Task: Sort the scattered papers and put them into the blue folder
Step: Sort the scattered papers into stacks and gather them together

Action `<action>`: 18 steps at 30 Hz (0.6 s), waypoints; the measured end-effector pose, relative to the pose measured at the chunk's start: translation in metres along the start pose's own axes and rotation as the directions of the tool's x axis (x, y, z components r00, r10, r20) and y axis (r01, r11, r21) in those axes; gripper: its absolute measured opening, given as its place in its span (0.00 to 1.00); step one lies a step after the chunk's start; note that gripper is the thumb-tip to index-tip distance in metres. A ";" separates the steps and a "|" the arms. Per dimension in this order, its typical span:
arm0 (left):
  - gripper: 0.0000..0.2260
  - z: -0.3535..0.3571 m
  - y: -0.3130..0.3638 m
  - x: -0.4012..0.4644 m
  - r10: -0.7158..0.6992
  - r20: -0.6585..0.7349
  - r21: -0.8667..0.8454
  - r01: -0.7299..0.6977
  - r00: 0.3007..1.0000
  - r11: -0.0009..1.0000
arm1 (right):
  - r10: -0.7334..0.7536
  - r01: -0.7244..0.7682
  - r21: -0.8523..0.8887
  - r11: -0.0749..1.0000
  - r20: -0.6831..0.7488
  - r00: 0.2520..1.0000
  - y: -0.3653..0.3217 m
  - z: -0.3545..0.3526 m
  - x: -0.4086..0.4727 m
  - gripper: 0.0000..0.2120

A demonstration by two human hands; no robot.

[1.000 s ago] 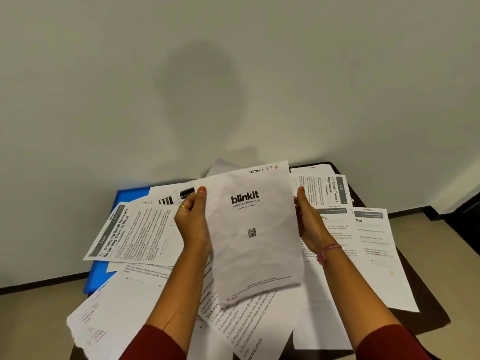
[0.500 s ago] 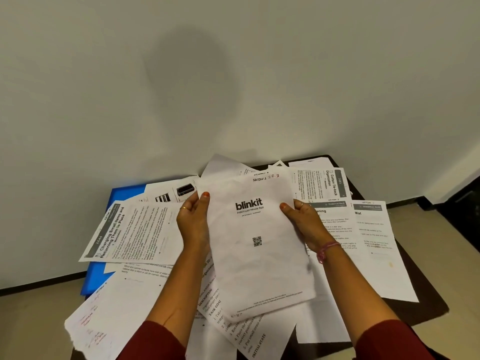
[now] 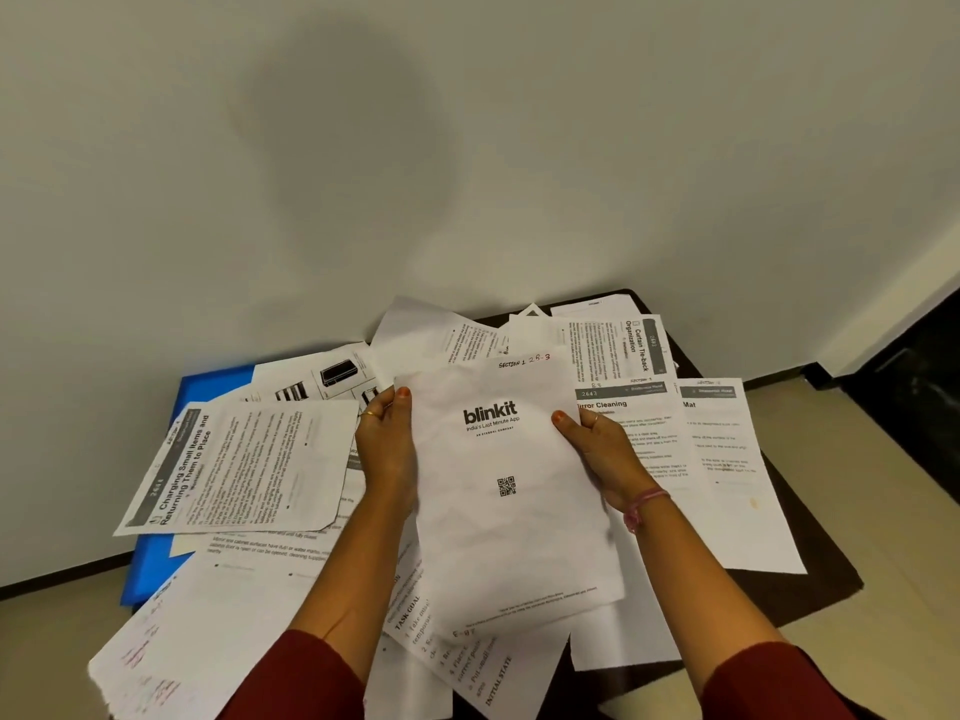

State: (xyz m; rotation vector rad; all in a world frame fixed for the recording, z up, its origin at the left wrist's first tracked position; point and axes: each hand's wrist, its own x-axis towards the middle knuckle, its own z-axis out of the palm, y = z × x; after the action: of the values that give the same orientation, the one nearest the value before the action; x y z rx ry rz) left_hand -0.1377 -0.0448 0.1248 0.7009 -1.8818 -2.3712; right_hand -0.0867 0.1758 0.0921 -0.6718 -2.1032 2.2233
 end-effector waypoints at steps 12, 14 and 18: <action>0.17 0.038 -0.061 -0.035 -0.204 0.204 0.400 0.108 0.957 0.910 | 0.157 -0.157 0.013 0.988 -0.069 0.985 0.028 -0.064 0.020 0.12; 0.17 0.046 -0.074 -0.041 -0.234 0.186 0.429 0.136 0.954 0.893 | 0.182 -0.183 -0.004 0.983 -0.083 0.980 0.033 -0.073 0.023 0.12; 0.17 0.063 -0.094 -0.054 -0.253 0.159 0.473 0.152 0.954 0.868 | 0.186 -0.199 -0.093 0.976 -0.126 0.974 0.047 -0.093 0.027 0.09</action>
State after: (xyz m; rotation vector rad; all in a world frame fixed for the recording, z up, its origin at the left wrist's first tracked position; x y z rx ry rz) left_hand -0.0891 0.0541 0.0655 0.7191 -2.6354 -2.2026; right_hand -0.0692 0.2677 0.0388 -1.0279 -2.1946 2.1127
